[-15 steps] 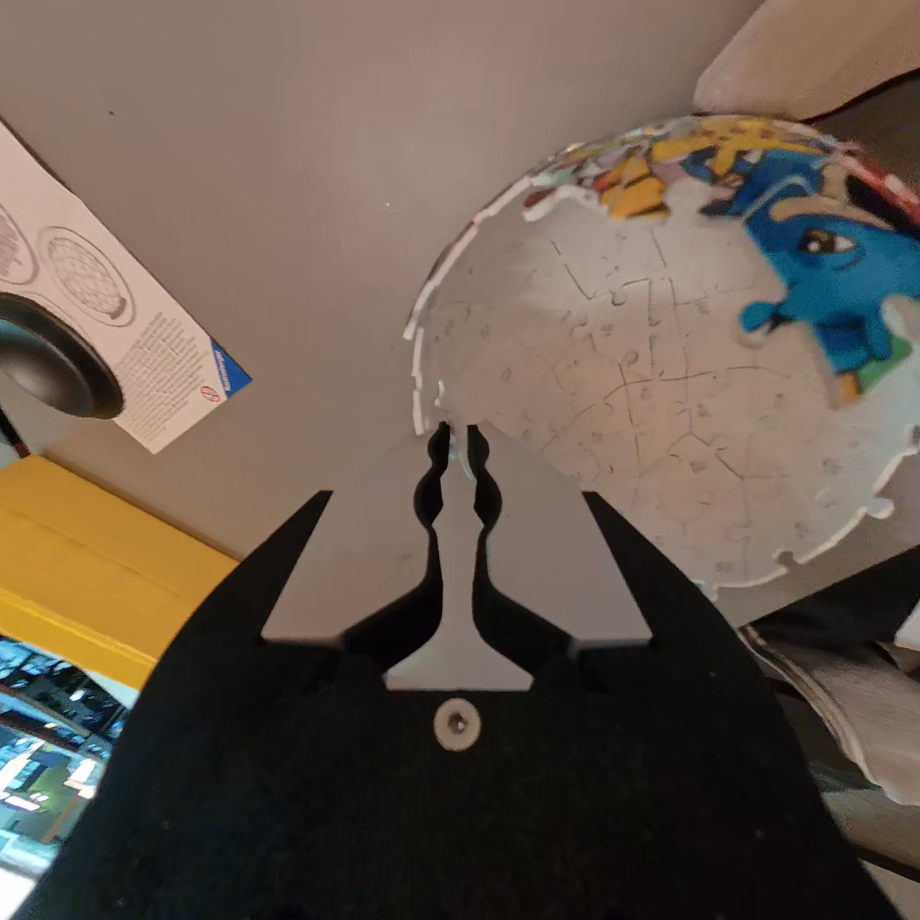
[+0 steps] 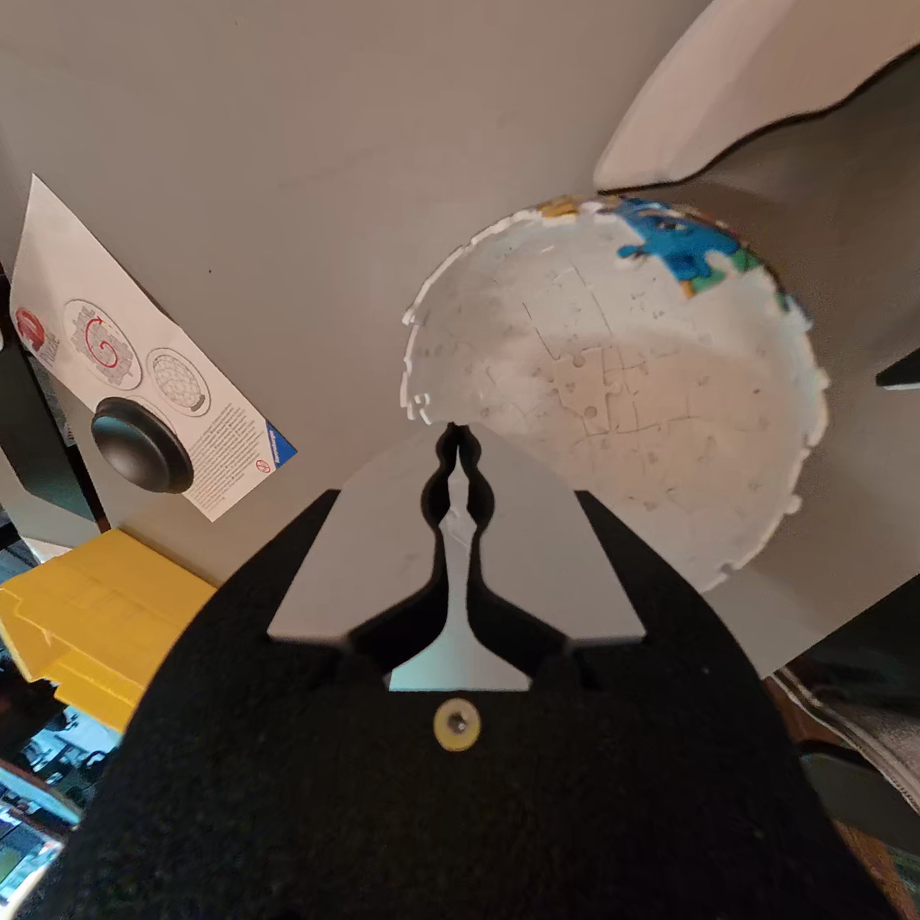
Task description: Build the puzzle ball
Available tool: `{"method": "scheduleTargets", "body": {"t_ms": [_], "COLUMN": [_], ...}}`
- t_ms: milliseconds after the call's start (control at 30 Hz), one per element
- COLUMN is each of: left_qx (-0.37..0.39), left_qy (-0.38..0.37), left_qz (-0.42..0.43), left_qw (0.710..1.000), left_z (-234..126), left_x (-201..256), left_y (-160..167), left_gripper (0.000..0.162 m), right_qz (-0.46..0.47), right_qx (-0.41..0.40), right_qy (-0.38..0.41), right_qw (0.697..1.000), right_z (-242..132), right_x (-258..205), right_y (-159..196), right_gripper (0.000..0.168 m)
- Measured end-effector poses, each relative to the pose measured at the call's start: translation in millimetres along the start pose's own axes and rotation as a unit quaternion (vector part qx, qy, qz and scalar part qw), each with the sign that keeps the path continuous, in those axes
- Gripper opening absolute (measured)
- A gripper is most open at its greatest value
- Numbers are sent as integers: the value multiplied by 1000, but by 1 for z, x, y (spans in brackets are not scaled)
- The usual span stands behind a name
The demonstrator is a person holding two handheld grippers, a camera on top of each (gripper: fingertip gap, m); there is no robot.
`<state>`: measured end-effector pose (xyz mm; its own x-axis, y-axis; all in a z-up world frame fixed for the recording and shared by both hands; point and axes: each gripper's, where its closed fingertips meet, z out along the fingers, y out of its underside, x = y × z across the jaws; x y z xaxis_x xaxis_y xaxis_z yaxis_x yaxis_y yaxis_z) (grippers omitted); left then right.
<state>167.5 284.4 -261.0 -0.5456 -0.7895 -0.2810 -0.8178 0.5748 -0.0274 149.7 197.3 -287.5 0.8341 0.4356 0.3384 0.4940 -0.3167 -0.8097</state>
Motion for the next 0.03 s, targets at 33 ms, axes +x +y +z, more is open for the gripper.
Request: {"method": "scheduleTargets", "body": {"t_ms": [33], "left_qx": [4], "left_qy": [2], "left_qz": [-7], "left_qw": [1000], "left_z": [0], "left_x": [0], "left_y": [0], "left_gripper": [2], "right_qz": [-12], "right_qx": [-6], "right_qy": [4], "right_qw": [1000], "right_z": [1], "right_x": [0], "right_y": [1], "right_gripper": [125]}}
